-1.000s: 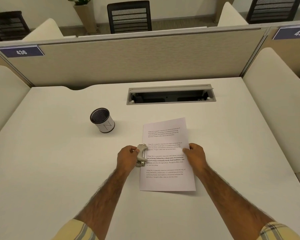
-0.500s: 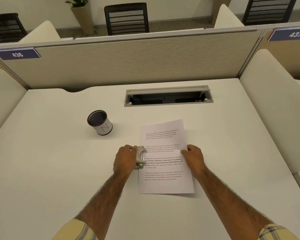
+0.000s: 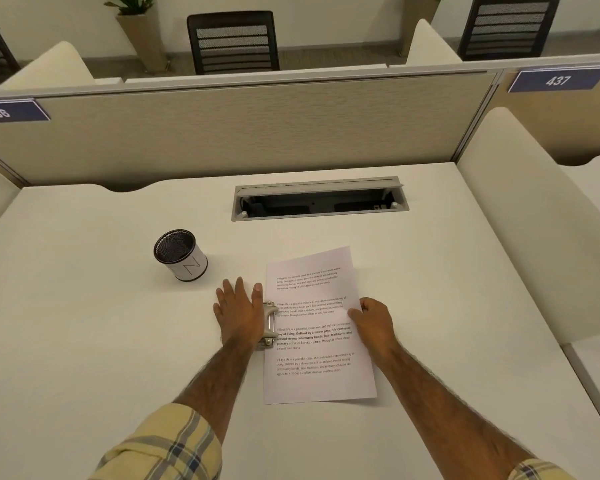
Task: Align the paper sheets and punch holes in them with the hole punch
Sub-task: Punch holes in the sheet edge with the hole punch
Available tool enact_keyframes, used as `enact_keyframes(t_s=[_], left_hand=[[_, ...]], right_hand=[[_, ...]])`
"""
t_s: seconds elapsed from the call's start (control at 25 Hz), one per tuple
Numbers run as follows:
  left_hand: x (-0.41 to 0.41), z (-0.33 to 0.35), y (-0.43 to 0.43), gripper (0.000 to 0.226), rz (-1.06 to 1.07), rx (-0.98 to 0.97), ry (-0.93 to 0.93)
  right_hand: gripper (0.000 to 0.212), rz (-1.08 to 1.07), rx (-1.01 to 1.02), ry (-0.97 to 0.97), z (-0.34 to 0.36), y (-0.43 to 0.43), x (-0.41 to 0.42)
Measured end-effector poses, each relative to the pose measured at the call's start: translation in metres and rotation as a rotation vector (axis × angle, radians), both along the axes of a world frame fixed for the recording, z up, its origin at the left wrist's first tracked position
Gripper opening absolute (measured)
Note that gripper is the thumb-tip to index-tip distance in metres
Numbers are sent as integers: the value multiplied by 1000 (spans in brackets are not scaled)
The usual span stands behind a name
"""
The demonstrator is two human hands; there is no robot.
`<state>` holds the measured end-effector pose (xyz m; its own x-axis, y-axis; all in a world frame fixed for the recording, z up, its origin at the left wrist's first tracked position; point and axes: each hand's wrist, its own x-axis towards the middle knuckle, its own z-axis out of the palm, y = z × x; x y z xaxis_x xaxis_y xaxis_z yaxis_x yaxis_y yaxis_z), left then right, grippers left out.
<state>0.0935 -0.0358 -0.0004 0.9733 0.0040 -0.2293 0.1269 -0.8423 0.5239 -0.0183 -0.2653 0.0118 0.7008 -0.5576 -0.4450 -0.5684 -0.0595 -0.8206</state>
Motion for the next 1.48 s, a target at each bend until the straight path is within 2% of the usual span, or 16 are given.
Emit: enact_keyframes(t_s=[0.2,0.4,0.76,1.0,1.48], left_hand=[[3,-5,2,65,-39,20,35],[5,-7,4,67,-72,52,55],[7,-4,1,70,-72,34,77],[8,1,-13,72,-33,36,32],[10,-9,-18,71,-10,131,-34]], right_hand=[[20,-4,-13,-10,3,1,1],[12,-16,26,-21,4,-1,2],[21,1,11,-22,6,-1,2],[25,10,-7,-13,4,-2,3],[16,7,0,-2,1,0,4]])
